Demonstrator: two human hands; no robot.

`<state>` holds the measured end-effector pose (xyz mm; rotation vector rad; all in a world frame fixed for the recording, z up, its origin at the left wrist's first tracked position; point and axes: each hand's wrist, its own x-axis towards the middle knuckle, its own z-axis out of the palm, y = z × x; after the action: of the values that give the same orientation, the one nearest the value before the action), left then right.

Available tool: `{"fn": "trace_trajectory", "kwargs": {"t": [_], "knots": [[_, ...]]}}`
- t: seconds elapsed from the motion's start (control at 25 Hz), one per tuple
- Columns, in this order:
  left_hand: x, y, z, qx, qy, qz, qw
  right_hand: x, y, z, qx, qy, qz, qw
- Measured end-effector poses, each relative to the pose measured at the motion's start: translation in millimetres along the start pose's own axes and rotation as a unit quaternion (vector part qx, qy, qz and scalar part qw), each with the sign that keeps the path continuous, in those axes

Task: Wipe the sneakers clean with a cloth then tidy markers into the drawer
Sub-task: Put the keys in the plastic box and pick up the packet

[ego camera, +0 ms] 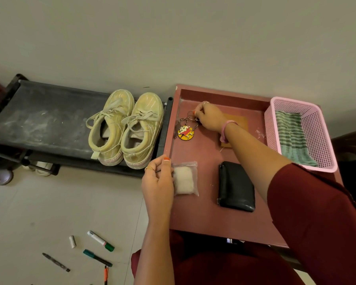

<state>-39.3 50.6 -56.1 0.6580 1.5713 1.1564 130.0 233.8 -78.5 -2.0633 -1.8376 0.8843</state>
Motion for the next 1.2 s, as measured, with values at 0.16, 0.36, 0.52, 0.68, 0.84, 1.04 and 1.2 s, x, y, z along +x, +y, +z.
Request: {"fn": "trace_trajectory", "kwargs": {"t": [0.16,0.36,0.52,0.68,0.84,1.04,1.2], "knots": [[-0.5,-2.9,1.1,0.008,-0.001,0.003,1.0,-26.3,4.4,-20.9,0.056,0.04,-0.084,0.994],[1.4,-11.4,0.8,0.024,0.001,0.011,1.0,-50.9,-7.8,-58.2,0.037,0.016,-0.111,0.993],[-0.9,-15.1,-0.3,0.028,0.002,0.011,1.0,-63.6,-22.1,-83.6,-0.116,0.017,-0.13,0.984],[-6.1,-15.4,-2.4,0.02,0.004,0.011,1.0,-78.1,-34.7,-100.5,-0.192,0.053,-0.122,0.972],[-13.6,-15.0,-4.3,0.012,0.009,0.014,1.0,-96.8,-41.2,-127.1,-0.147,0.066,-0.087,0.983],[-29.3,-12.2,-4.5,-0.006,0.005,0.017,1.0,-131.7,-53.7,-158.0,0.2,0.04,-0.015,0.979],[-42.6,-8.4,-9.8,-0.005,0.004,0.026,1.0,-167.7,-64.5,-182.9,0.431,0.04,-0.019,0.901]]}}
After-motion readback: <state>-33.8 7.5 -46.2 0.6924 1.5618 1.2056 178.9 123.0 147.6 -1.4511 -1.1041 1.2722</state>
